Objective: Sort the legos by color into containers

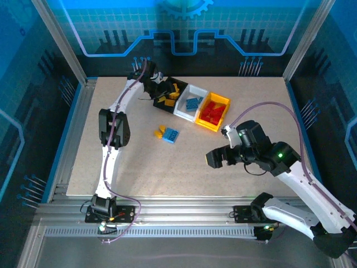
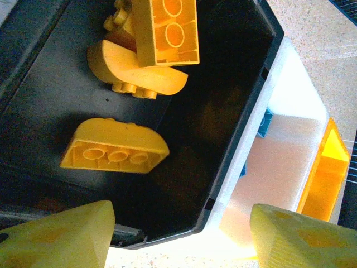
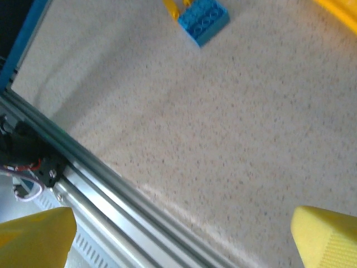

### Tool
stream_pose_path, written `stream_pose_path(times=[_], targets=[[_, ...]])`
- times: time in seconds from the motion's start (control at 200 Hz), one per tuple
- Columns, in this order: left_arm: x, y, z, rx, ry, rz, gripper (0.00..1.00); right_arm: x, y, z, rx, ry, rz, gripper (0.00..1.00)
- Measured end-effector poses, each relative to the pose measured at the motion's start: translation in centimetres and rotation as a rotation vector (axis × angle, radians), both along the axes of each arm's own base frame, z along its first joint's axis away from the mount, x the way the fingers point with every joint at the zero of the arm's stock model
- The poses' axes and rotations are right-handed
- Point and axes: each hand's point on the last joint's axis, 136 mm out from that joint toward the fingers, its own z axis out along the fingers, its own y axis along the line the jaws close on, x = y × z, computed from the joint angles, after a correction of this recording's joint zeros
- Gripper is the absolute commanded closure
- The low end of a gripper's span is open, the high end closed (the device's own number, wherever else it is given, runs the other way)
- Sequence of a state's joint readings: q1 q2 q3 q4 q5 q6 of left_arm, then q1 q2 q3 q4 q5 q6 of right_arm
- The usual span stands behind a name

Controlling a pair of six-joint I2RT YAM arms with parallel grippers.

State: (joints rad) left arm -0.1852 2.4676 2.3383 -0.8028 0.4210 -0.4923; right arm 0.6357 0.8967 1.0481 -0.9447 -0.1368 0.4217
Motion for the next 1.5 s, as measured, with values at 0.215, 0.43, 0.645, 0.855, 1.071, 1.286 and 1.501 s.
stream_pose_path(times=[0.215, 0.43, 0.645, 0.855, 1.071, 1.286, 1.501], targets=[[-2.5, 0.5, 1.1, 0.007, 0.024, -0.002, 0.33, 0.2, 1.0, 0.1, -0.077, 0.085, 0.077, 0.04], [-8.3, 2.3, 5.6, 0.041, -0.016, 0.001, 0.30, 3.9, 4.8, -2.1, -0.147, 0.142, 0.151, 0.04], [-16.5, 6.6, 7.4, 0.060, -0.031, 0.066, 0.28, 8.2, 11.2, -6.4, -0.285, 0.142, 0.333, 0.00], [-23.1, 11.1, 6.4, 0.091, -0.014, 0.144, 0.25, 12.6, 14.9, -11.6, -0.444, 0.104, 0.475, 0.00], [-27.6, 13.0, 6.4, 0.100, -0.025, 0.187, 0.24, 16.3, 16.2, -14.4, -0.557, 0.051, 0.514, 0.00], [-28.9, 13.0, 5.3, 0.102, 0.015, 0.184, 0.24, 17.8, 16.4, -15.9, -0.614, 0.028, 0.536, 0.00], [-29.0, 13.0, 5.1, 0.101, 0.023, 0.183, 0.24, 18.4, 15.8, -18.4, -0.685, 0.039, 0.551, 0.00]])
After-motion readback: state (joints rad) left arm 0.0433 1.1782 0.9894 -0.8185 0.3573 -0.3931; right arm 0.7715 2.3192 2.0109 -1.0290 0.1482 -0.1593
